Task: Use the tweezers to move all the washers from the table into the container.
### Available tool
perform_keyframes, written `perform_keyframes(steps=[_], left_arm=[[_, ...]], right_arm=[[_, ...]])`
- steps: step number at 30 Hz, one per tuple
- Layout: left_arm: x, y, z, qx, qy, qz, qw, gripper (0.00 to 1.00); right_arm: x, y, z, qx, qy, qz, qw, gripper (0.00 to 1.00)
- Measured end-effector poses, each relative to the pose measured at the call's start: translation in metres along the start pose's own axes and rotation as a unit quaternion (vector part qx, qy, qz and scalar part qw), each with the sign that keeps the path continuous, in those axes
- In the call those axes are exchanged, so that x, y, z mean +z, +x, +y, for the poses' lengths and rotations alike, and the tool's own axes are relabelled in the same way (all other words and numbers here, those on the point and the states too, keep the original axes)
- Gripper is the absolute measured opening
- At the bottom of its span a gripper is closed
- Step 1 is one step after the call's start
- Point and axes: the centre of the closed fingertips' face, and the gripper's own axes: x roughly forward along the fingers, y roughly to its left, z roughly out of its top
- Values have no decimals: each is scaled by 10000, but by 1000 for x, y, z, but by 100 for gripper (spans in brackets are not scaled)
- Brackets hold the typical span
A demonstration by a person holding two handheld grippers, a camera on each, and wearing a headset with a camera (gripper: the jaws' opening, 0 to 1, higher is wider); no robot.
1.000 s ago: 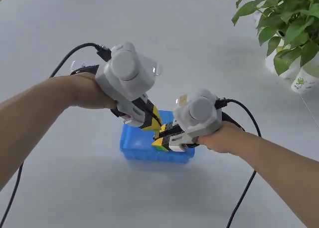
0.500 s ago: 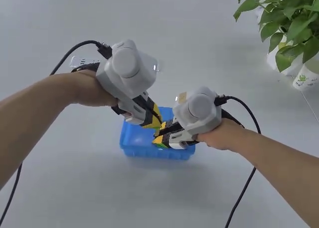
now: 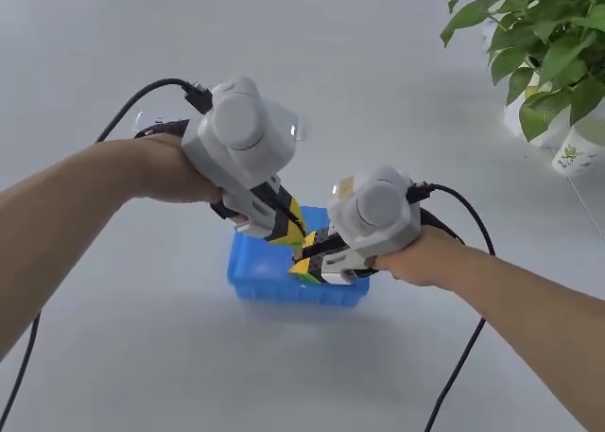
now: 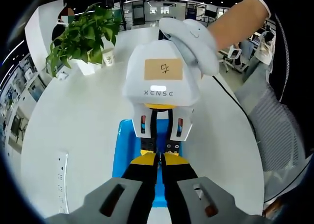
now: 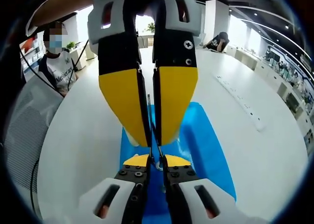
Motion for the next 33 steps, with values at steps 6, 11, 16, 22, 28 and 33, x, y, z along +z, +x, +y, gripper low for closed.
perform_keyframes(steps=[6,11,16,22,28,33], left_arm=[[7,-8,-3,9,48,7,10000,6],[14,-18,-4,71,89,-16,9999,6],[19,-28,-9,103,124,5,9999,6],[25,-39,-19,109,140,-29,9998,6],[28,-47,-31,102,155,-61,9998,6],[25,-49,-42,123,149,-97,9998,6]], right_arm=[[7,-8,1,-62,-71,-78,9999,12],[17,-17,1,-143,-99,-201,9996,11],[24,-25,7,-187,-154,-255,9994,11],[33,-35,18,-226,-259,-279,9990,11],[38,-43,31,-239,-329,-255,9988,10],[35,-47,41,-228,-353,-192,9989,9]])
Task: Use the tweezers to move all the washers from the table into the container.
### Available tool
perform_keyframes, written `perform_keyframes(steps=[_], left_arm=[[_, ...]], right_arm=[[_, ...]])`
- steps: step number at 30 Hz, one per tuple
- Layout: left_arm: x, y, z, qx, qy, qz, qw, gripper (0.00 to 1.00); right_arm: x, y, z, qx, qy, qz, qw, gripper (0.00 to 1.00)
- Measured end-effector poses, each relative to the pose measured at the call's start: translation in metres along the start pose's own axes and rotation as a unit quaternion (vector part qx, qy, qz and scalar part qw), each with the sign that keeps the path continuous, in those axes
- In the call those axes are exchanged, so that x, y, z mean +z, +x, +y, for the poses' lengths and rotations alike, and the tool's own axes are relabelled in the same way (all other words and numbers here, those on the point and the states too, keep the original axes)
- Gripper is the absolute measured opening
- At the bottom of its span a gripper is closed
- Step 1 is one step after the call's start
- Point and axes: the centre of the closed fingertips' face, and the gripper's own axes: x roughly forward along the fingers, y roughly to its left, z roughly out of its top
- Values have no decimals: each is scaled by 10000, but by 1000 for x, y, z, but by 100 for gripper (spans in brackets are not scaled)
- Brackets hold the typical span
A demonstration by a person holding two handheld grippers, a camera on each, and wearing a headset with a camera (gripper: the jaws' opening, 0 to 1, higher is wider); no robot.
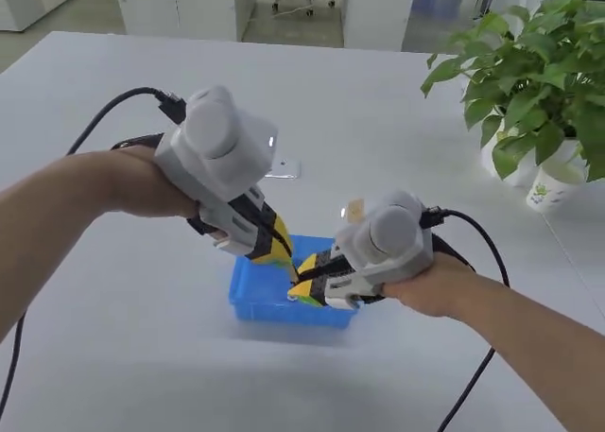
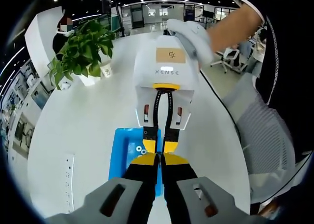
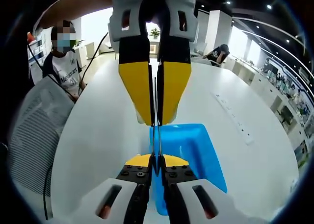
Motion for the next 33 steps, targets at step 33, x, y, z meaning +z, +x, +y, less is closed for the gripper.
perform_keyframes(steps=[33], left_arm=[[-51,34,-68,-48,460,466,9978,6]], right_arm=[[-26,-1,70,473,-338,650,9962,7]])
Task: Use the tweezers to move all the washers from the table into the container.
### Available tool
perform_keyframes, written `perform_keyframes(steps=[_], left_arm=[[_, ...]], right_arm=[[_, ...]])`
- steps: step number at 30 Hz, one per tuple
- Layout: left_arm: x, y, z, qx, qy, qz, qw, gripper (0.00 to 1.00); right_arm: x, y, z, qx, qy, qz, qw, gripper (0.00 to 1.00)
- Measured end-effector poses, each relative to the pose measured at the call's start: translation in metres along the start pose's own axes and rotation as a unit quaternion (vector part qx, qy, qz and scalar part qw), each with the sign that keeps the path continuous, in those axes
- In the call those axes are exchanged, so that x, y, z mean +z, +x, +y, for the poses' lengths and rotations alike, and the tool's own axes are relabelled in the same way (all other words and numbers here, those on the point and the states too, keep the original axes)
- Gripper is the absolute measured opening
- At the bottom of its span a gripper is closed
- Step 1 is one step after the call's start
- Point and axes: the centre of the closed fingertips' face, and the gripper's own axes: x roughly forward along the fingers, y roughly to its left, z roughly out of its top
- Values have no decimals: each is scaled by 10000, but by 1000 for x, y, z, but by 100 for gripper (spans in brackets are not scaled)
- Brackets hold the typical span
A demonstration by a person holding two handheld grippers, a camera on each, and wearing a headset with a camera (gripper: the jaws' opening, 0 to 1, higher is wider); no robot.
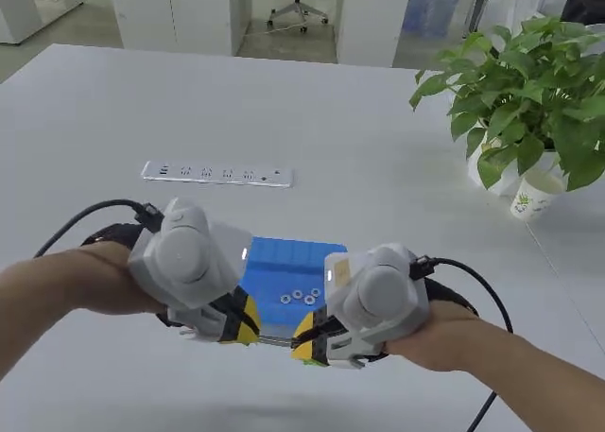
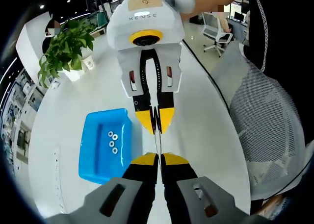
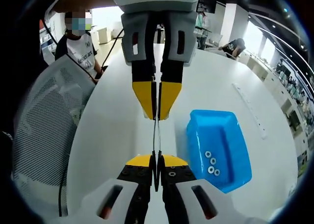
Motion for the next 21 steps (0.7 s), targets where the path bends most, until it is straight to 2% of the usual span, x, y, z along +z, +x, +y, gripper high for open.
perform_keyframes(steps=[5,10,19,21], left_arm=[[-3,5,-2,-15,28,94,10000,8],[-9,12,-6,-11,60,263,9996,10],[-12,16,-10,49,-53,212,9997,7],[-13,17,-11,64,-168,200,9996,7]], right_arm=[[-4,2,1,7,47,103,9999,7],[-4,2,2,-3,78,100,9999,7],[-6,6,10,89,13,203,9998,8],[-6,6,11,84,-57,185,9998,8]])
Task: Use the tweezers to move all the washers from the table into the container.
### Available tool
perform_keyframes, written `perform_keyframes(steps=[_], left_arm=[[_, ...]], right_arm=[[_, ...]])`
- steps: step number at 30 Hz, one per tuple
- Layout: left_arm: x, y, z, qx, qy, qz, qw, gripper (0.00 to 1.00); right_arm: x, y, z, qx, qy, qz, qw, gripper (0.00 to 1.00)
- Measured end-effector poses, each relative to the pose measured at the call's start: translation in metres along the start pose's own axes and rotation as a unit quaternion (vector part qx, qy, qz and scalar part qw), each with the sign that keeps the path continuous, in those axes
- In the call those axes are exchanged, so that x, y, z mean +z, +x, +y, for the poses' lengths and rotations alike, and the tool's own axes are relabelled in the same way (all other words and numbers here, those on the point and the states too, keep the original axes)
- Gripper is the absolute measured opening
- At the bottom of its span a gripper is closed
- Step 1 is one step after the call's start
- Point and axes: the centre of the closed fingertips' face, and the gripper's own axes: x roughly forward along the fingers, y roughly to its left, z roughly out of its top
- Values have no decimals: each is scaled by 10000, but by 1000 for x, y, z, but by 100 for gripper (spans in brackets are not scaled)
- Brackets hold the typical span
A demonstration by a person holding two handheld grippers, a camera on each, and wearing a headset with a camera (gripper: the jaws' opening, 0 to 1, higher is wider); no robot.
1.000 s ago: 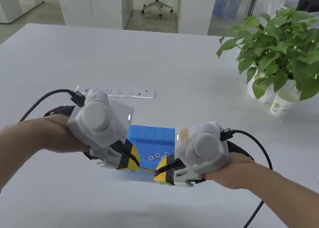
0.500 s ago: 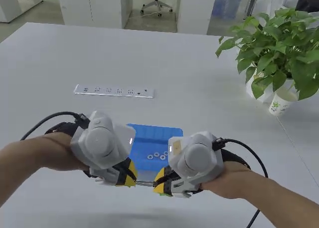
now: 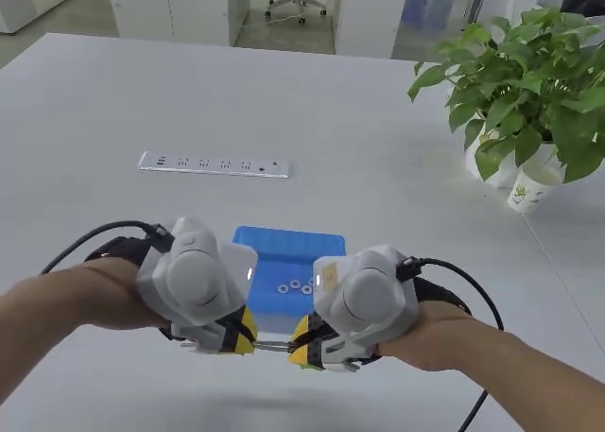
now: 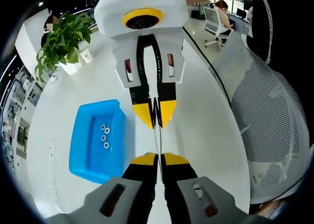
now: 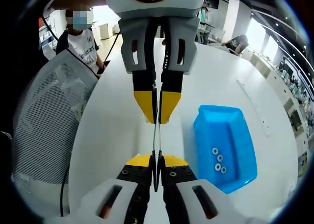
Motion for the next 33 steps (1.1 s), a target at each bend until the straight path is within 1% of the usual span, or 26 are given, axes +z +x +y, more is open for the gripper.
perform_keyframes(steps=[1,2,6,9,10,12,15,20,24,29,33], left_arm=[[0,0,0,6,-4,-8,10000,6],[0,0,-2,-24,-69,-38,10000,6],[0,0,-2,-1,-199,-123,9997,6],[0,1,-2,-14,-247,-111,9996,5],[-1,2,-3,-34,-285,-91,9995,5],[-3,5,-5,-44,-270,-35,9996,5],[-5,9,-6,-33,-336,-32,9994,5],[-8,13,-10,-24,-310,9,9995,4],[-10,16,-12,-69,-310,69,9995,5],[-11,20,-12,-41,-242,48,9997,5],[-10,26,-16,-30,-154,33,9999,5]], right_arm=[[0,0,1,16,-8,-8,10000,9],[0,0,2,19,7,-19,10000,9],[0,-1,1,-4,0,-81,10000,9],[0,-1,1,-12,-29,-63,10000,9],[-1,0,2,-3,-26,-56,10000,9],[-1,0,3,26,-31,-42,10000,9],[-3,2,5,53,14,-22,10000,9],[-8,8,9,110,55,19,9999,9],[-10,11,12,142,61,58,9999,9],[-14,13,12,90,47,90,9999,9],[-19,15,15,43,25,104,9999,9]])
